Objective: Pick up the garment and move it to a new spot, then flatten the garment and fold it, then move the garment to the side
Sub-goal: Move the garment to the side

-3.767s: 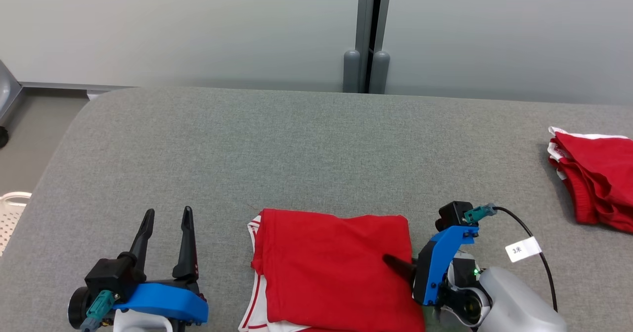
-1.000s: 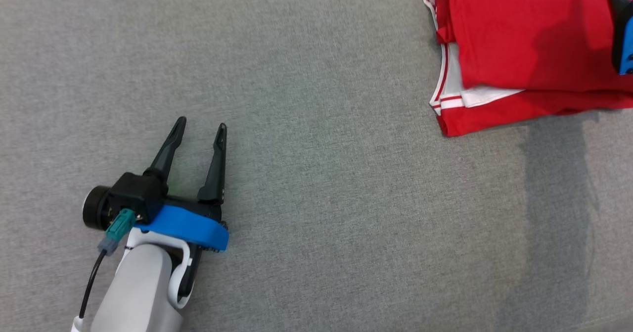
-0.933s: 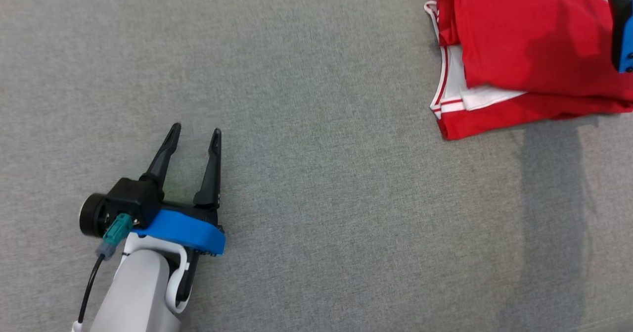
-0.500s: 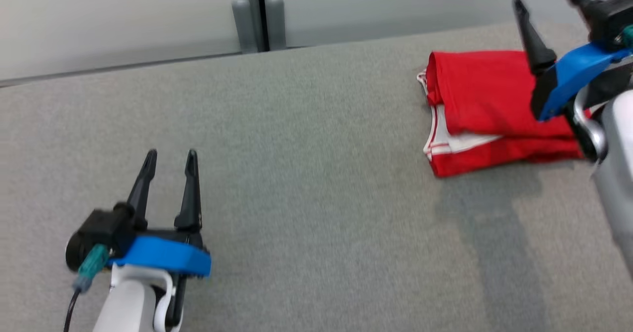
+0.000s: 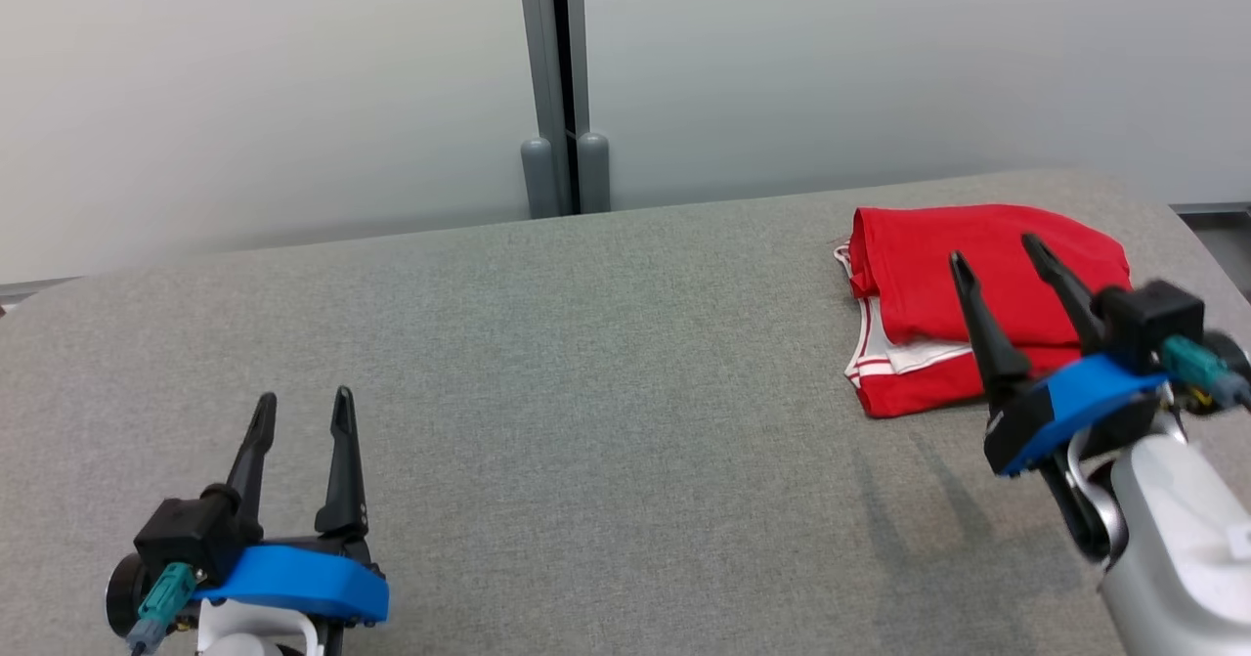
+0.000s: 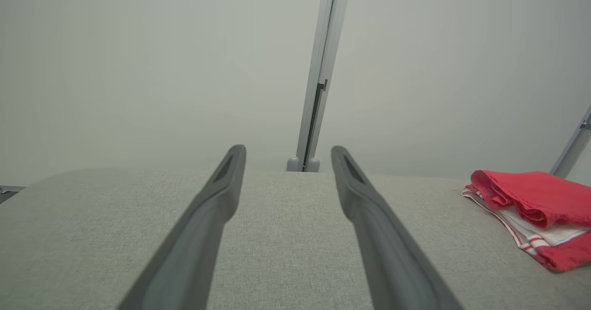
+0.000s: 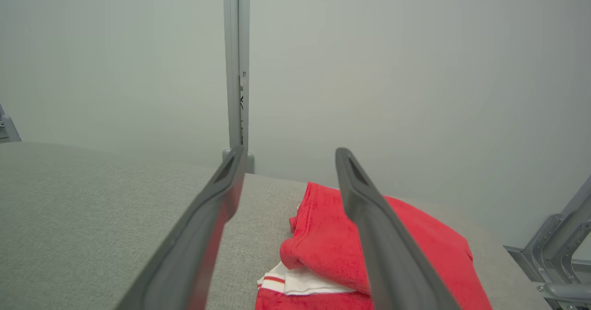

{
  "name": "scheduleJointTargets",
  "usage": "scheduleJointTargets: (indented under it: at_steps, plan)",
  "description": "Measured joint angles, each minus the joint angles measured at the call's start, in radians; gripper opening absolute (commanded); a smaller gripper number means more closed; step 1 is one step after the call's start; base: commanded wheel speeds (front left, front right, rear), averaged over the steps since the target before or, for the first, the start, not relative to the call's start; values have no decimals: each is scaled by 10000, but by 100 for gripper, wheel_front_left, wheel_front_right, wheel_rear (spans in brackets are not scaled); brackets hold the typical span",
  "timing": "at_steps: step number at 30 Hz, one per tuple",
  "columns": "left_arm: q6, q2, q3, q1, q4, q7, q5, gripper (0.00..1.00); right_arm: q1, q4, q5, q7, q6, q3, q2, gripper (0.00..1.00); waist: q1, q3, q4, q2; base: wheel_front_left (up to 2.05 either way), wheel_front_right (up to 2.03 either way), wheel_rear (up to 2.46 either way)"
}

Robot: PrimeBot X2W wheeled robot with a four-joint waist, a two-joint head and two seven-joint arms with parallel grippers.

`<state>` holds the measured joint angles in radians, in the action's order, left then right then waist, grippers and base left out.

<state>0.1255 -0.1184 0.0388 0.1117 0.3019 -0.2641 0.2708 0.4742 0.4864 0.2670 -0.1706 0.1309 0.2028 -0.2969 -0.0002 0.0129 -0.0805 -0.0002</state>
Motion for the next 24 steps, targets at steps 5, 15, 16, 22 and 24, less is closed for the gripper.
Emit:
scheduleJointTargets:
  at_steps: [5,15,16,22,24]
  plan:
    - [-29,86,-253,-169,150,0,-111,100,-1032,-40,86,-648,-2,-552,474,100,1,-168,87,0,0,0,0]
    - [-27,267,-658,-540,194,0,-431,100,-2493,-1174,73,-907,-2,-1333,1448,100,2,-351,76,1,0,0,0]
    - [-25,286,-667,-540,211,0,-445,100,-2613,-1258,59,-907,-2,-1386,1519,100,2,-355,76,1,0,0,0]
    - [-15,364,-704,-541,286,0,-573,100,-2990,-1546,-111,-909,-2,-1546,1730,100,2,-357,97,1,0,0,0]
    - [-13,372,-719,-541,301,0,-614,100,-2990,-1609,-115,-909,-2,-1653,1722,100,2,-373,110,1,0,0,0]
